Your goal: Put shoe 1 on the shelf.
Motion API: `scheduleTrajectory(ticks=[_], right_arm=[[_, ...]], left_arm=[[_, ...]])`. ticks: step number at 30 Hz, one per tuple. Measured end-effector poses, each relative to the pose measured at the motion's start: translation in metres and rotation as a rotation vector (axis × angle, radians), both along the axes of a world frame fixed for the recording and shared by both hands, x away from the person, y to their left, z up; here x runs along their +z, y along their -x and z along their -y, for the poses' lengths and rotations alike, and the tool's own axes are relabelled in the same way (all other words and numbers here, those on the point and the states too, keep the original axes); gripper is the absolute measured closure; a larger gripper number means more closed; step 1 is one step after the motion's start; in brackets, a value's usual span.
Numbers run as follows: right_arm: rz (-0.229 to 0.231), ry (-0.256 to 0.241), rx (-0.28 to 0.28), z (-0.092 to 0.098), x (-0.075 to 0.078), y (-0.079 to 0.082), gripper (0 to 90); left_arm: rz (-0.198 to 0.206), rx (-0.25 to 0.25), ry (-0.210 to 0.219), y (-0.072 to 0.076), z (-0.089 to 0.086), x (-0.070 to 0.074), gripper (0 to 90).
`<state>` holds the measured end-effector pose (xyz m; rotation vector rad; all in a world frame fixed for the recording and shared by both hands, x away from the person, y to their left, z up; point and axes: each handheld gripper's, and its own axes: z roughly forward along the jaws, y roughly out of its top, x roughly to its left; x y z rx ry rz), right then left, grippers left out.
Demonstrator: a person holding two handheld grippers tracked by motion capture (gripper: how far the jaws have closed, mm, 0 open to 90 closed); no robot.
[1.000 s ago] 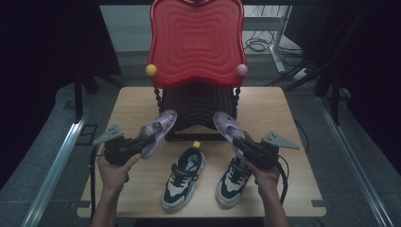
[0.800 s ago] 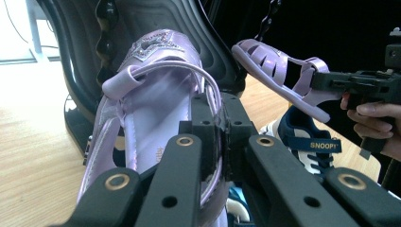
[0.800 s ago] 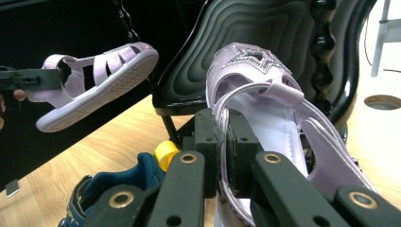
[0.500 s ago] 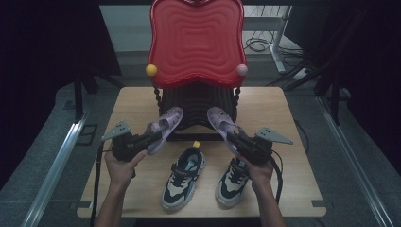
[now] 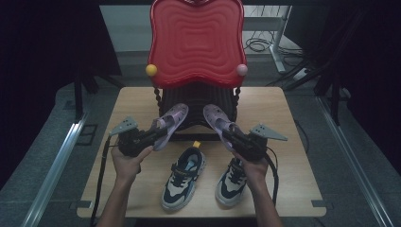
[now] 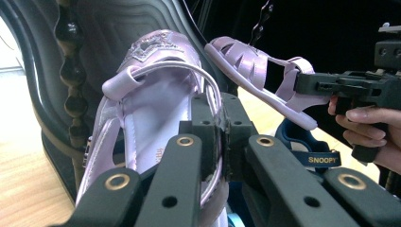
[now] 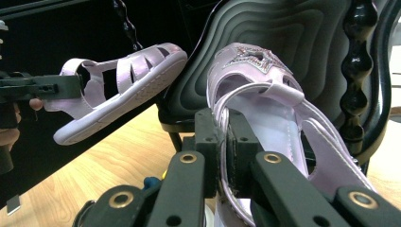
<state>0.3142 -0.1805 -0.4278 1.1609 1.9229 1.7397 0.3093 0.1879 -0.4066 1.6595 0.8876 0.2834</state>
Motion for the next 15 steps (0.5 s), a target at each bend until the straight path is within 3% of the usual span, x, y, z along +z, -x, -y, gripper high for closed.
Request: scheduleTrajectory(ticks=[15], right_arm=[[0.000,-0.018,-0.015,-0.009,0.002,-0.010,85.6]], left_arm=[[0.017,-0.001,0.006,-0.013,0.013,0.001,87.0]])
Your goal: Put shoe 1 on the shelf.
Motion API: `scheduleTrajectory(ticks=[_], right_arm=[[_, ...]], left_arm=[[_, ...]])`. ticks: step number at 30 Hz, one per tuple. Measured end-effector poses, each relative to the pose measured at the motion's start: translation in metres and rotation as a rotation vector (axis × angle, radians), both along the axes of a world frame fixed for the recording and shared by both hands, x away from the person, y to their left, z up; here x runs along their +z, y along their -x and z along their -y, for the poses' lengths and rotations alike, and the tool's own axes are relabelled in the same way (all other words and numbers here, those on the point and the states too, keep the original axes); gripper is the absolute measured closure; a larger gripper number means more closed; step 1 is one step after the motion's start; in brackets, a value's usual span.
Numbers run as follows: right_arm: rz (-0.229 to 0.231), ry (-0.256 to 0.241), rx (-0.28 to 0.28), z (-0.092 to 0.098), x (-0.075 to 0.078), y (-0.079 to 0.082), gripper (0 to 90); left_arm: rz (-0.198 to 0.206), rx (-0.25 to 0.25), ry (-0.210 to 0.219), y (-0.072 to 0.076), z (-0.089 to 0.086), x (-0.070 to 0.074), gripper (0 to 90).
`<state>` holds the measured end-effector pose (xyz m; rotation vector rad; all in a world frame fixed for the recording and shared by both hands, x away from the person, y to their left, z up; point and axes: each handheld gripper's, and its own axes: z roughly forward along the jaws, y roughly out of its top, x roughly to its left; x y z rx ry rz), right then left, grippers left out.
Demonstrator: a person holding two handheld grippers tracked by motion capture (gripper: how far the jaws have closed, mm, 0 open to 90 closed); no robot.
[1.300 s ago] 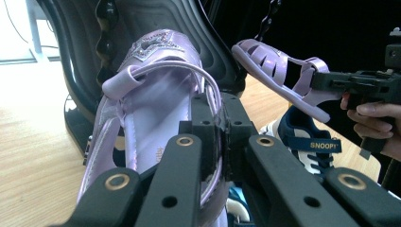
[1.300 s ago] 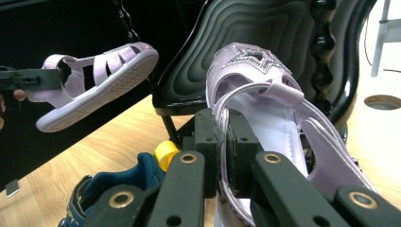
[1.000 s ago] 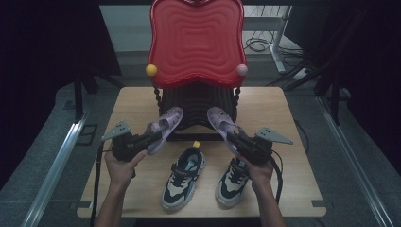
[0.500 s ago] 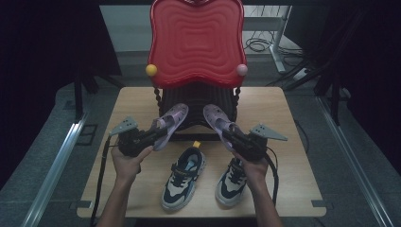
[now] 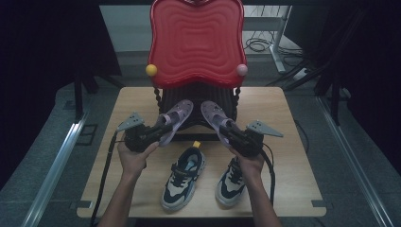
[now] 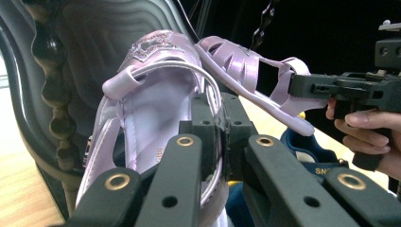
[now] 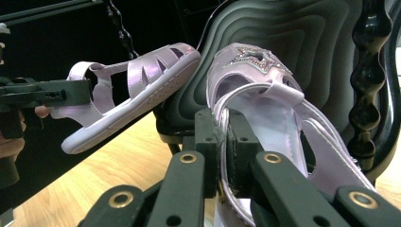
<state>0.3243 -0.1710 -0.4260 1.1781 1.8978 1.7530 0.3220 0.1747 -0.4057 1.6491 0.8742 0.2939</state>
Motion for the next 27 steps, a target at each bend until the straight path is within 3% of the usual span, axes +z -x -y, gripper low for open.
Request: scheduleTrajectory(ticks=[13,27], right_arm=[[0.014,0.005,-0.028,-0.008,0.005,-0.011,85.7],[0.045,0.022,-0.073,-0.018,0.013,-0.028,85.7]], left_arm=[[-0.007,0.036,0.043,-0.018,0.001,-0.006,87.0],[0.025,0.070,0.031,-0.037,0.010,0.000,87.0]])
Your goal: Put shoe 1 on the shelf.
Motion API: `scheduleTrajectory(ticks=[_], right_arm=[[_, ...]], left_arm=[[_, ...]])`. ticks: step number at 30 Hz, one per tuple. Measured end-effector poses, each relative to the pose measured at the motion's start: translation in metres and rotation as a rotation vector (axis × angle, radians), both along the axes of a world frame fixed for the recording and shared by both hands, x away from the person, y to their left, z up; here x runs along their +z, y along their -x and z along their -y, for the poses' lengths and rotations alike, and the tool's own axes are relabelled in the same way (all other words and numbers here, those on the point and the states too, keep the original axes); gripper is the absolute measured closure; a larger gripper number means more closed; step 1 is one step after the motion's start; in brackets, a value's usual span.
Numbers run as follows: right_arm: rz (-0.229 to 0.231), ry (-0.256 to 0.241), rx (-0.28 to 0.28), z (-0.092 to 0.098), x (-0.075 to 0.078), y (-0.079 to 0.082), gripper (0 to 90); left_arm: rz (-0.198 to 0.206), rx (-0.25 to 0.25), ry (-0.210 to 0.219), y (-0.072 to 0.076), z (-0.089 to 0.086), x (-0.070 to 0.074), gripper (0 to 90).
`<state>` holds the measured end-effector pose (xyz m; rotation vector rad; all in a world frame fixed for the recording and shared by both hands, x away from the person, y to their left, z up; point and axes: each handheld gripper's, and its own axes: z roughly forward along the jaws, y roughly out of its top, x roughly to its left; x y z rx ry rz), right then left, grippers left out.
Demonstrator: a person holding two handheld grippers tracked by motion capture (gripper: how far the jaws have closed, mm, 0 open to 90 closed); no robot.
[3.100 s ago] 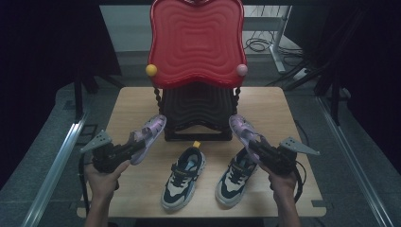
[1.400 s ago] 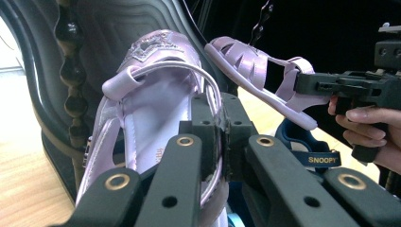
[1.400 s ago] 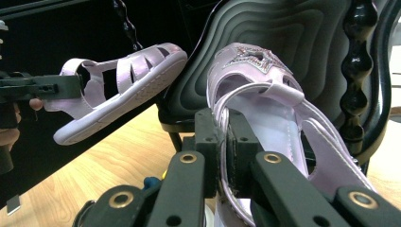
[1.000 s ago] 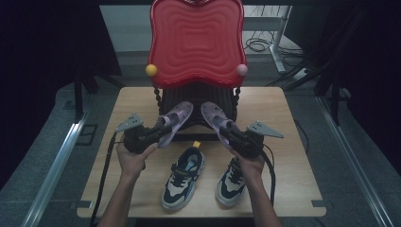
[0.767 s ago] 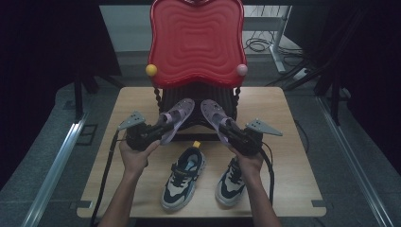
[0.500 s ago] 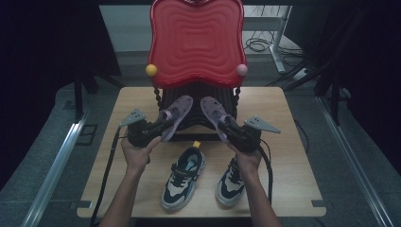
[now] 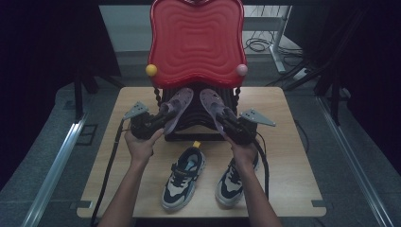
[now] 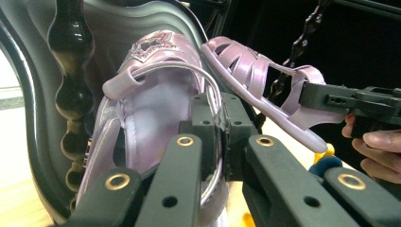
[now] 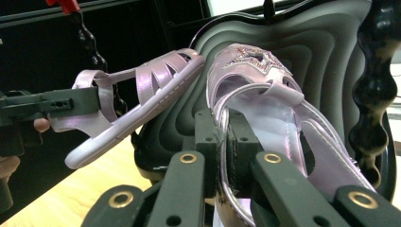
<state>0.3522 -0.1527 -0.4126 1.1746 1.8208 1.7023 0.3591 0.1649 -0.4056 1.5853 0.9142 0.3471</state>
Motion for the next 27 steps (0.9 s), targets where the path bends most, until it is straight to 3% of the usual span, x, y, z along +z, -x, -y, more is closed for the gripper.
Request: scheduleTrajectory(ticks=[5,12,16,23,27], right_arm=[[0.003,0.002,-0.012,-0.002,0.002,-0.006,85.7],[0.008,0.002,-0.028,-0.004,0.006,-0.012,85.6],[0.008,0.003,-0.038,-0.009,0.005,-0.018,85.6],[0.019,0.012,-0.058,-0.015,0.005,-0.025,85.6],[0.030,0.016,-0.074,-0.019,0.009,-0.030,85.5]], left_arm=[[0.005,0.001,-0.013,-0.006,0.004,0.000,86.9],[0.017,0.012,0.002,-0.010,0.005,0.004,86.9],[0.035,0.022,-0.037,-0.013,0.011,0.005,86.8],[0.039,0.032,-0.026,-0.023,0.013,0.005,86.8],[0.046,0.042,-0.058,-0.027,0.018,0.006,86.7]])
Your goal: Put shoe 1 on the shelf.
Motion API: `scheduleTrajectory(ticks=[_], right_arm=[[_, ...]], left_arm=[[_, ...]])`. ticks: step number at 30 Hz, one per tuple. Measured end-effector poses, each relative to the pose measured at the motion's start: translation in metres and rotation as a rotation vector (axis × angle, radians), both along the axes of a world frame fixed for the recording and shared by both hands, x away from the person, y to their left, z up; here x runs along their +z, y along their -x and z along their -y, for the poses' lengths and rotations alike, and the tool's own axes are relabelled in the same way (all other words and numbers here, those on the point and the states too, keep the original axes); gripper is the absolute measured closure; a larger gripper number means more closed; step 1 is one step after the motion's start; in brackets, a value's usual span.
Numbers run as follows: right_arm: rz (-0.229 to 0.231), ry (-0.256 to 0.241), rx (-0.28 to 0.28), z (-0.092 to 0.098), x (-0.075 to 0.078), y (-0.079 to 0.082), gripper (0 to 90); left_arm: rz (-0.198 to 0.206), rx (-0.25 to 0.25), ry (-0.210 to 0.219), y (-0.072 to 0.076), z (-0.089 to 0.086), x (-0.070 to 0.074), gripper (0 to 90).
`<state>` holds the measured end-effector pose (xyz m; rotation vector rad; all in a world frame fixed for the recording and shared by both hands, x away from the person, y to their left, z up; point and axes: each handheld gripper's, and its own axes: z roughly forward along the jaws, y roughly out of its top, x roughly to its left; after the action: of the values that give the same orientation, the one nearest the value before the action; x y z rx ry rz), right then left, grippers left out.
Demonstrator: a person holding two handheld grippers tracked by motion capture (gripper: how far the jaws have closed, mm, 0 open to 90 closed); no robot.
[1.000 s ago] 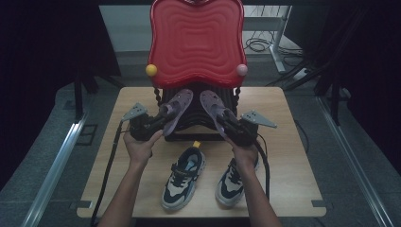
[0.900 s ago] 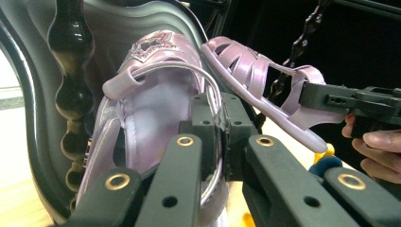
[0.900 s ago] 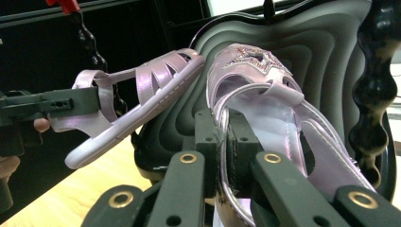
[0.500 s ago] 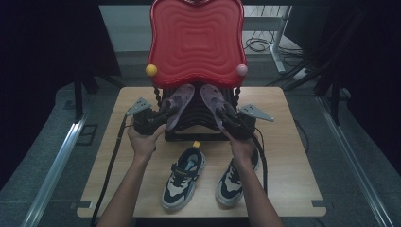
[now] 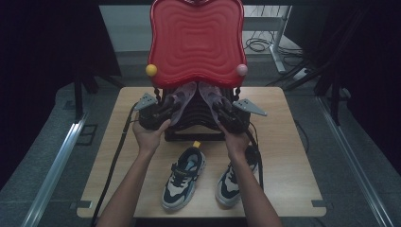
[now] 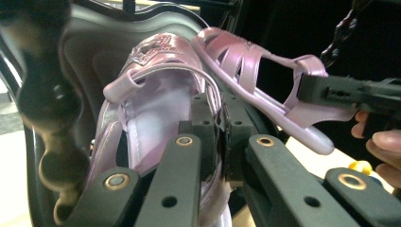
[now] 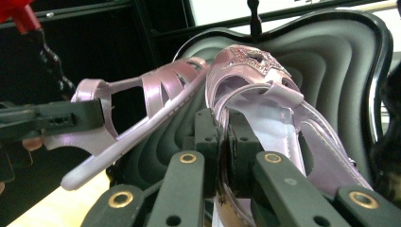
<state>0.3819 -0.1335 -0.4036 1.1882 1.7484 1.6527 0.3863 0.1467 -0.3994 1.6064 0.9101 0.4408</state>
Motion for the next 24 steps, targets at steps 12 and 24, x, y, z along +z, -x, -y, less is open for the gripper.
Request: scheduleTrajectory(ticks=[12,24], right_arm=[[-0.006,0.007,-0.046,-0.011,-0.006,-0.017,85.5],[0.010,0.009,-0.122,-0.017,-0.017,-0.035,85.5]], left_arm=[[0.017,0.032,-0.003,-0.017,0.011,-0.004,86.5],[0.057,0.104,-0.070,-0.030,0.018,-0.011,86.3]])
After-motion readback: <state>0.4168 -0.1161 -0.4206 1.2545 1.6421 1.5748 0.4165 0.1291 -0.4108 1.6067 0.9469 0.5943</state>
